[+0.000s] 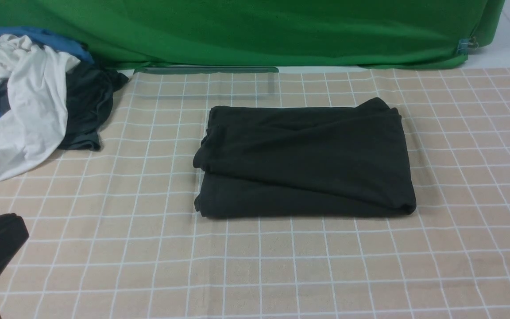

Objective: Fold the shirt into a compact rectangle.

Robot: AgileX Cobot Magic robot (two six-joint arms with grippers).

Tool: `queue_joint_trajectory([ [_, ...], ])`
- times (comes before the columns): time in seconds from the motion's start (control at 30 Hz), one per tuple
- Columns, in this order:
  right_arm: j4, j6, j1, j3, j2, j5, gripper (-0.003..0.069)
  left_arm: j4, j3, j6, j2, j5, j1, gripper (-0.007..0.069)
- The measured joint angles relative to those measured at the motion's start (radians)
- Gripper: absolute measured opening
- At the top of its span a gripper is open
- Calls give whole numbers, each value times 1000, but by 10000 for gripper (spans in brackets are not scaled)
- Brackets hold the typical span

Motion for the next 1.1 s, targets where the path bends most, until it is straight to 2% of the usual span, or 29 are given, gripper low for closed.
queue_joint_trajectory([
  [0.47,1,0,0,1,0,0,164,8,0,4,-1,-1,0,19],
  [0.6,1,0,0,2,0,0,164,50,22,10,-9,-71,10,19],
  [0.67,1,0,0,2,0,0,164,59,56,20,-23,-144,33,19],
  [0.7,1,0,0,2,0,0,165,67,108,37,-53,-245,68,19],
  [0.8,1,0,0,2,0,0,174,79,179,48,-103,-335,126,19],
  [0.83,1,0,0,2,0,0,181,82,229,58,-146,-378,174,19],
  [0.87,1,0,0,2,0,0,182,82,235,58,-152,-380,174,19],
  [1.0,1,0,0,2,0,0,195,85,351,75,-248,-393,276,19],
  [1.1,1,0,0,2,0,0,198,85,427,92,-262,-403,301,20],
])
